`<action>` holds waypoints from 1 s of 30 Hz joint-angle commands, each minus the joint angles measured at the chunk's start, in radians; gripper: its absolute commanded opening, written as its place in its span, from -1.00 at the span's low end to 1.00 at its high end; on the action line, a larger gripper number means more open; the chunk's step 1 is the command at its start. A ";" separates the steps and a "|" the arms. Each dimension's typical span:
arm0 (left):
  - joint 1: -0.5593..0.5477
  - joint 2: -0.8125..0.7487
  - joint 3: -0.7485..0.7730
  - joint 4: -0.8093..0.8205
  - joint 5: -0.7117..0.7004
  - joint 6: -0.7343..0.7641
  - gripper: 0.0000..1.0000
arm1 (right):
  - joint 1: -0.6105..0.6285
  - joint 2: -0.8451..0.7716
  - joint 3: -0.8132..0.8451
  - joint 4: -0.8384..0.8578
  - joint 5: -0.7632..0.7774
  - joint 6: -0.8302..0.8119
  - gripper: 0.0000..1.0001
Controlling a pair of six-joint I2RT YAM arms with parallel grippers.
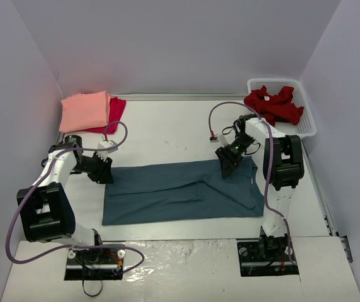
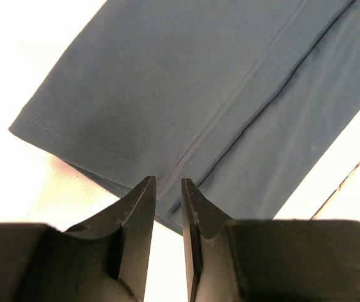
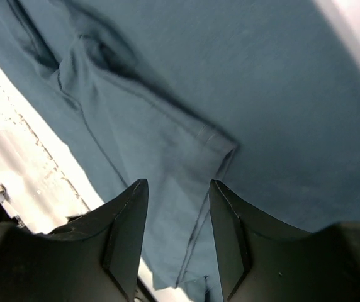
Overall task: Fold and stack the t-shirts
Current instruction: Fold the other side of the tshirt into a rectangle
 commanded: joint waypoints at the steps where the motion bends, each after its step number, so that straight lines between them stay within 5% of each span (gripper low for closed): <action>1: 0.014 -0.038 -0.009 0.008 0.011 -0.015 -0.55 | 0.003 0.038 0.053 -0.060 -0.035 -0.033 -0.20; 15: 0.022 -0.026 -0.011 0.013 0.012 -0.021 -0.55 | 0.009 0.114 0.099 -0.059 -0.028 -0.036 -0.21; 23: 0.022 -0.033 -0.014 0.014 0.015 -0.021 -0.55 | 0.011 0.106 0.097 -0.060 -0.025 -0.022 -0.99; 30: 0.022 -0.044 -0.017 0.014 0.017 -0.018 -0.55 | 0.014 0.068 0.096 -0.062 -0.022 -0.002 -1.00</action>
